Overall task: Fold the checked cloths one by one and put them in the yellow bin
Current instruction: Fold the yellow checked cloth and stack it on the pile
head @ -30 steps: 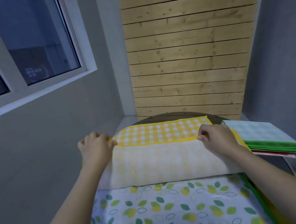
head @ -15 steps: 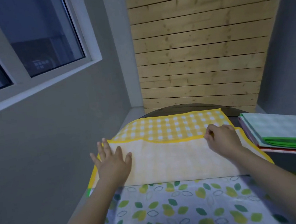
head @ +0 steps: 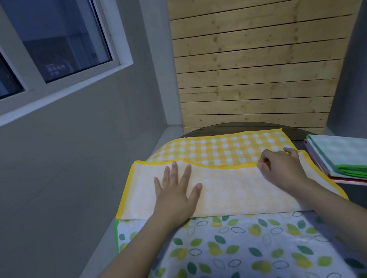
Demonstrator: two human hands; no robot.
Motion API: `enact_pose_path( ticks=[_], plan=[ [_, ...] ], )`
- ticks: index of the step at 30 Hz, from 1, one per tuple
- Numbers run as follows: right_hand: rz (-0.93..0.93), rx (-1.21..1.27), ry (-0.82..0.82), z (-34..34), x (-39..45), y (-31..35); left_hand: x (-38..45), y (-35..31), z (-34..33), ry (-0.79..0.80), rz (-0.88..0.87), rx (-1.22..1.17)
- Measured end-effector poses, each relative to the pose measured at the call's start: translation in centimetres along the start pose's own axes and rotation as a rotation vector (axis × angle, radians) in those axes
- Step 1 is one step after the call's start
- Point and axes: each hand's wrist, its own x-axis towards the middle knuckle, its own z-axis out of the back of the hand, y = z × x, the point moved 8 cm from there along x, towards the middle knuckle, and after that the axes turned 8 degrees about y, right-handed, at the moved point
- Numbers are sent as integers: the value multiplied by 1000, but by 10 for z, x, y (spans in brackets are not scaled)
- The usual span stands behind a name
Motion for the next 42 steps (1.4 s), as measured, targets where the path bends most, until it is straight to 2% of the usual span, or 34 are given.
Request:
enact_pose_path(
  ticks=[3,7,11,14,16,19,21,23,26,28,33,42],
  plan=[
    [-7,-5,-54,0,0,-1,-1,-6,-15,111,-1,62],
    [-43,-8,-111,1,-2,-7,-2,10,-30,230,157,145],
    [-51,1,-110,2,-4,-7,-3,13,-30,245,207,144],
    [10,43,-117,8,-8,7,-3,13,-30,241,217,144],
    [99,88,-23,6,-15,30,-3,13,-30,240,221,147],
    [236,74,243,-21,-38,70,-3,13,-31,248,219,150],
    [267,34,377,-40,-56,86,-3,13,-31,252,222,155],
    [265,30,442,-50,-67,92,-2,10,-29,231,207,177],
    [265,13,440,-51,-70,91,-2,-13,-27,159,36,193],
    [263,0,451,-53,-70,91,-5,-27,-34,188,-71,147],
    [213,-30,465,-51,-75,76,-3,-24,-43,241,-46,194],
    [-10,-51,421,-32,-97,-9,-4,-25,-42,233,-60,194]
  ],
)
